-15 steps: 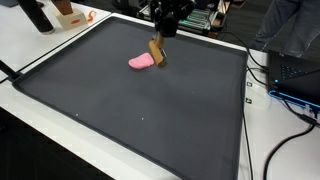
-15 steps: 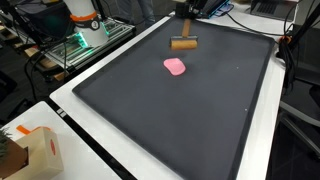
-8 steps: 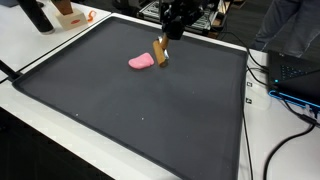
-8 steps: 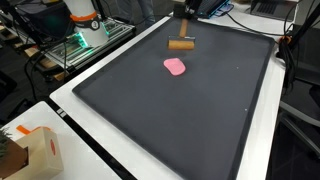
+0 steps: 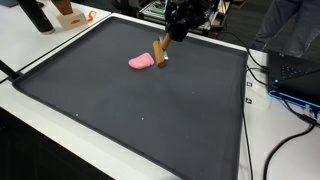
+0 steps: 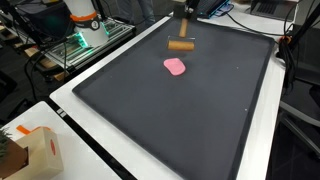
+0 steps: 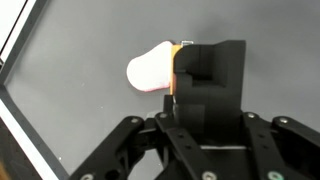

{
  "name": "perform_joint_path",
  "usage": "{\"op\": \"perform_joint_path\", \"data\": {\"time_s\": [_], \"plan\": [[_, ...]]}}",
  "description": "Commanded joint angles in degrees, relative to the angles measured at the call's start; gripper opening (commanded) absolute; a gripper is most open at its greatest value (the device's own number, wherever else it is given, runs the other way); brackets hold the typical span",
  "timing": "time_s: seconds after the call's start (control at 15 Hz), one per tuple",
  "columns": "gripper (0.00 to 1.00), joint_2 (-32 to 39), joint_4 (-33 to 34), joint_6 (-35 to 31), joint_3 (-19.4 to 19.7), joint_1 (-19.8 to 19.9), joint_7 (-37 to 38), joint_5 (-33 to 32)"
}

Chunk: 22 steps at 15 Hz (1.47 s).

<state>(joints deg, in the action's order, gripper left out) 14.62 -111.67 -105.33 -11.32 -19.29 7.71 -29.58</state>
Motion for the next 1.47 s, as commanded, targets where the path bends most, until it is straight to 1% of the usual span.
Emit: {"op": "perform_joint_path", "data": {"time_s": [0.0,0.2,0.6,1.07,1.4], "plan": [[0.23,-0.1,-0.48,1.81,-0.45,-1.06,3.55,-2.28],[0.23,0.07,-0.53,1.98,-0.54,-1.44,4.66,-2.28],[0.23,-0.25,-0.87,1.54,-0.85,-1.31,3.49,-1.87],[0.23,-1.91,-1.86,0.07,-0.87,-0.01,0.67,-0.28],[0.23,-4.38,-3.18,-1.21,-0.82,1.5,-1.76,1.12]]}}
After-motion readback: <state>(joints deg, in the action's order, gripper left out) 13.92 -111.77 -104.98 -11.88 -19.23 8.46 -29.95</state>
